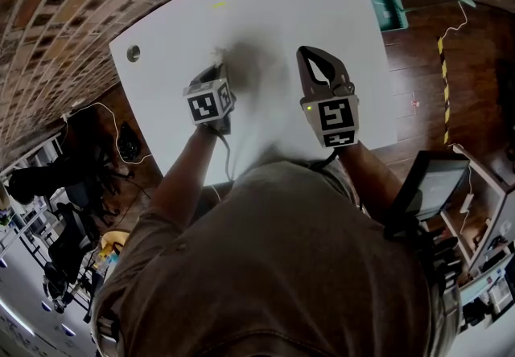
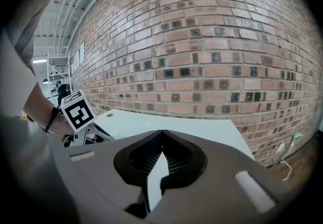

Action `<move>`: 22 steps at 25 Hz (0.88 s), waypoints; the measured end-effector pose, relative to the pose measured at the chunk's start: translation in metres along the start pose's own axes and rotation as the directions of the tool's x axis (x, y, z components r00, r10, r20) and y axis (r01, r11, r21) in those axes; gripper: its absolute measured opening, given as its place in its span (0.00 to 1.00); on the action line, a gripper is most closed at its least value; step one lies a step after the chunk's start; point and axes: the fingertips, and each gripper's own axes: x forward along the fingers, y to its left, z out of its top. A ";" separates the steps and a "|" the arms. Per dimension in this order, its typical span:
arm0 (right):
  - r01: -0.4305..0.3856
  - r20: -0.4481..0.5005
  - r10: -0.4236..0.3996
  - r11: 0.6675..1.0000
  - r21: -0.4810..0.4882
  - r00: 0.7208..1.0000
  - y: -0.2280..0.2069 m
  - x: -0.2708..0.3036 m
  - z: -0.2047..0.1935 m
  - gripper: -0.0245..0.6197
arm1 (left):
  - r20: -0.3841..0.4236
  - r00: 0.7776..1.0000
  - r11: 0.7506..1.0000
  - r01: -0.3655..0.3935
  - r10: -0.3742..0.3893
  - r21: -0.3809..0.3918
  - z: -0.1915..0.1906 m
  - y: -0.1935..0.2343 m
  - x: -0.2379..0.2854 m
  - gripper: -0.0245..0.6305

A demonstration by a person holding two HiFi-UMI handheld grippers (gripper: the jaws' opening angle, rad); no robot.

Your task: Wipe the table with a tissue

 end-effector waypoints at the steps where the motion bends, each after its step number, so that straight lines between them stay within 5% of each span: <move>1: 0.003 -0.001 -0.003 1.000 0.002 1.000 -0.002 0.000 -0.001 0.06 | -0.001 1.000 1.000 0.008 -0.008 0.007 0.001 -0.004 0.002 0.08; 14: 0.035 -0.006 -0.035 0.999 0.019 0.999 -0.023 -0.011 -0.006 0.06 | -0.040 0.990 0.982 0.138 -0.134 0.127 0.003 -0.083 0.015 0.08; 22: 0.022 0.001 -0.022 1.000 0.007 1.000 -0.017 -0.010 -0.003 0.06 | -0.024 0.993 0.987 0.117 -0.115 0.108 0.003 -0.073 0.012 0.08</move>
